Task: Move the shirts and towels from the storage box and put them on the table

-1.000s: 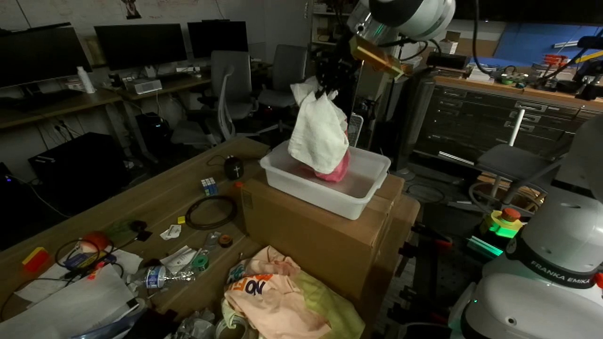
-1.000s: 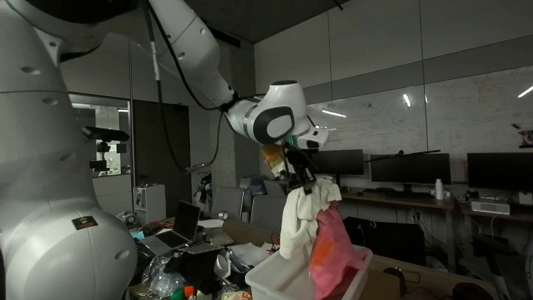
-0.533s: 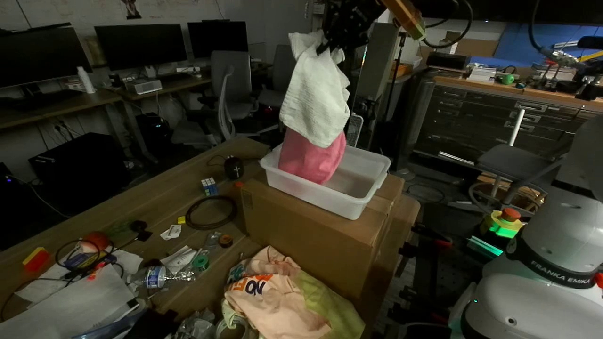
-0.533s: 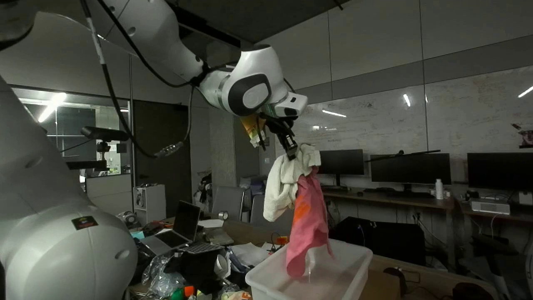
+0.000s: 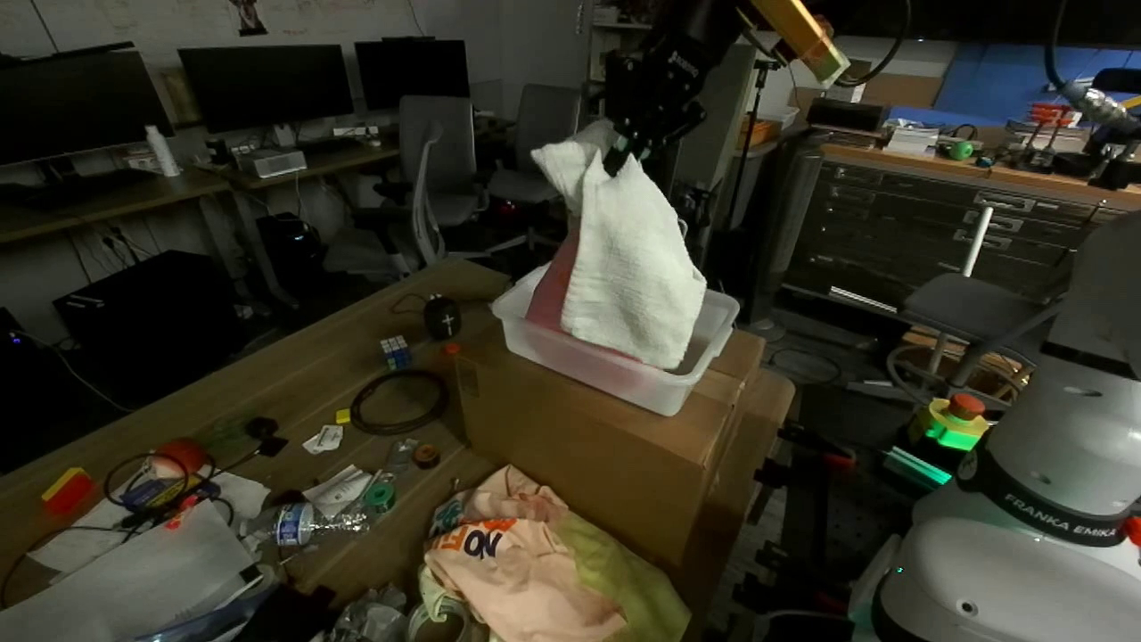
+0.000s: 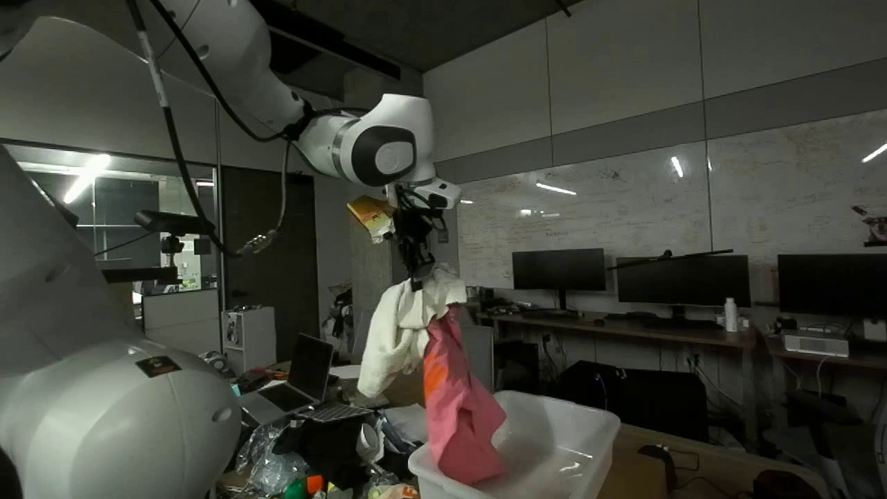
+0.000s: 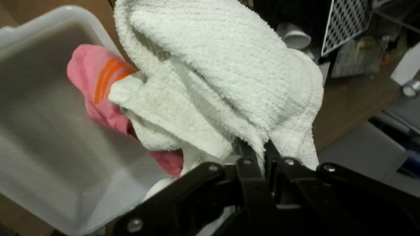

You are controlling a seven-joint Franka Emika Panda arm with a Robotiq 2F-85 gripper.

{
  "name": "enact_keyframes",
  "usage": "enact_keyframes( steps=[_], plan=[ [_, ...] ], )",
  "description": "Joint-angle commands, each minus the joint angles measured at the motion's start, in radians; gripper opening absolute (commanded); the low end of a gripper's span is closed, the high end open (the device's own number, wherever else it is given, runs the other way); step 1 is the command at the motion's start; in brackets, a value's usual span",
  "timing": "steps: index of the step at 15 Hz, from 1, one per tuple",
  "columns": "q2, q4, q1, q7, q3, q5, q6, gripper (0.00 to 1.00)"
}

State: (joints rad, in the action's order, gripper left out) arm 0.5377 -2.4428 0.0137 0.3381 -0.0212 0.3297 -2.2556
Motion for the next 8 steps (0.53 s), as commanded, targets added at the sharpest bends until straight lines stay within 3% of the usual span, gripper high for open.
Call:
enact_keyframes(
  steps=[1,8],
  plan=[
    [-0.022,0.049,0.068,-0.064,-0.024,0.026,0.147,0.03],
    [-0.112,0.169,0.202,-0.252,-0.038,0.147,0.345,0.03]
  ],
)
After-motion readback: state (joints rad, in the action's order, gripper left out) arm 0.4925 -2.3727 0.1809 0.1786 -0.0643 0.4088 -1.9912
